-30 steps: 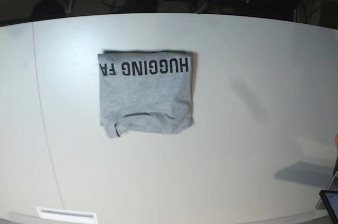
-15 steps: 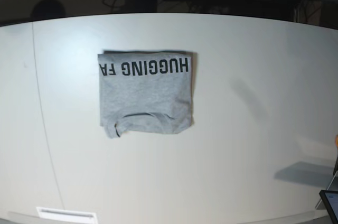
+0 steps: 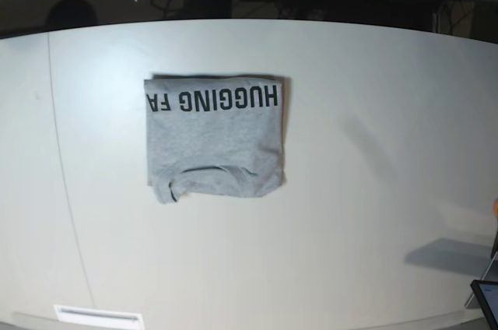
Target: Fold the T-shirt properly
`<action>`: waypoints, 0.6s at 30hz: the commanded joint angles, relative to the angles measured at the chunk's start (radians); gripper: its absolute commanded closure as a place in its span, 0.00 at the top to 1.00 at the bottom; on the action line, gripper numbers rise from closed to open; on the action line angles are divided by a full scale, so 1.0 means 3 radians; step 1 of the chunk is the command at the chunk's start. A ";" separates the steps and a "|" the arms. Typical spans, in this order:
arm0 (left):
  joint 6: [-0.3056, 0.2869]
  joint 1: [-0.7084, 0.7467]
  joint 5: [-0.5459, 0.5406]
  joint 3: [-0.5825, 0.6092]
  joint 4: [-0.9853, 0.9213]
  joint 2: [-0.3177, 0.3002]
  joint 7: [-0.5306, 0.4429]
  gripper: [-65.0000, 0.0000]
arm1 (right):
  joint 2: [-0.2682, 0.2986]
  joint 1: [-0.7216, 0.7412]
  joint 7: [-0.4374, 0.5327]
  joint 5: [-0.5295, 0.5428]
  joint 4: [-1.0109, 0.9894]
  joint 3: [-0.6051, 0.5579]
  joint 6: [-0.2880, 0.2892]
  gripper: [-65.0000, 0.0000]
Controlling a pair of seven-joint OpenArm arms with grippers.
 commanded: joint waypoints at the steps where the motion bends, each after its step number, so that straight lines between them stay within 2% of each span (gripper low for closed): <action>1: -0.0010 -0.0032 -0.0101 0.0011 -0.0052 -0.0004 0.0004 0.00 | 0.0073 0.0018 0.0112 0.0002 -0.0113 0.0012 0.0212 0.00; 2: -0.0010 -0.0093 -0.0204 0.0031 -0.0073 -0.0010 0.0004 0.00 | 0.0063 0.0075 0.0235 0.0002 -0.0205 0.0012 0.0453 0.00; 3: -0.0010 -0.0134 -0.0280 0.0046 -0.0083 -0.0025 0.0009 0.00 | 0.0058 0.0121 0.0317 0.0007 -0.0267 0.0022 0.0596 0.00; 4: -0.0010 -0.0175 -0.0326 0.0046 -0.0083 -0.0025 0.0019 0.00 | 0.0048 0.0167 0.0337 0.0012 -0.0333 0.0038 0.0637 0.00; 6: -0.0010 -0.0211 -0.0301 0.0046 -0.0057 -0.0020 0.0116 0.00 | -0.0039 0.0197 0.0276 0.0012 -0.0430 0.0022 0.0514 0.00; 9: -0.0010 -0.0272 -0.0229 0.0046 -0.0062 -0.0015 0.0203 0.00 | 0.0007 0.0197 0.0271 0.0002 -0.0492 0.0017 0.0376 0.00; 15: -0.0005 -0.0267 -0.0224 0.0052 -0.0057 -0.0015 0.0249 0.00 | 0.0206 0.0177 0.0276 0.0007 -0.0492 0.0022 0.0366 0.00; 18: -0.0005 -0.0272 -0.0224 0.0052 -0.0057 -0.0020 0.0249 0.00 | 0.0237 0.0182 0.0260 0.0012 -0.0492 0.0027 0.0366 0.00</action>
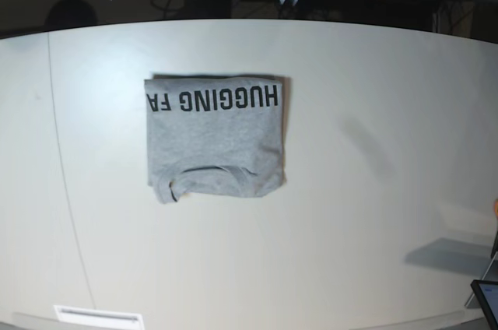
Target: Fold the T-shirt properly
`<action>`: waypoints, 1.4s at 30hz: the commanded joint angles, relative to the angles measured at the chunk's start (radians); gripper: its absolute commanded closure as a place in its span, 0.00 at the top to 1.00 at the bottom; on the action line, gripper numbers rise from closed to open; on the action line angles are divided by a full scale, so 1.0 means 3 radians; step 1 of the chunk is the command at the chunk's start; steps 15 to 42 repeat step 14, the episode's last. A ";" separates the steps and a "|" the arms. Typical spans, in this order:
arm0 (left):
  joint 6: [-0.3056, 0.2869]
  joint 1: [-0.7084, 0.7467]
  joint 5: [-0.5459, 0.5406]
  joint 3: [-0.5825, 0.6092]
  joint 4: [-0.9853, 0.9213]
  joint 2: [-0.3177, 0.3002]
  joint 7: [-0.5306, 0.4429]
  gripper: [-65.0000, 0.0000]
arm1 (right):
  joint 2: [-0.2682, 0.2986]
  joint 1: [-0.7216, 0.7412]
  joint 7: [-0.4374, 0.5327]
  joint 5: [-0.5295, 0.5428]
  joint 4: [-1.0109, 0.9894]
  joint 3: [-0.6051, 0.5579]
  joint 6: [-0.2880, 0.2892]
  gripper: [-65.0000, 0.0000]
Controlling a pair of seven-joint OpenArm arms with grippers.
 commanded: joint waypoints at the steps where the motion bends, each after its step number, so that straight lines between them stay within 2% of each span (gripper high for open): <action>1: -0.0003 0.0010 0.0000 0.0010 0.0003 -0.0002 0.0003 0.00 | -0.0026 -0.0018 0.0016 0.0013 0.0002 0.0008 0.0030 0.00; 9: -0.0003 0.0000 -0.0016 -0.0006 0.0003 -0.0002 -0.0002 0.00 | -0.0077 -0.0013 0.0016 0.0013 0.0002 0.0019 0.0030 0.00; 42: -0.0003 -0.0005 -0.0026 -0.0031 0.0003 0.0003 -0.0002 0.00 | -0.0083 0.0008 0.0016 0.0013 0.0002 0.0019 0.0030 0.00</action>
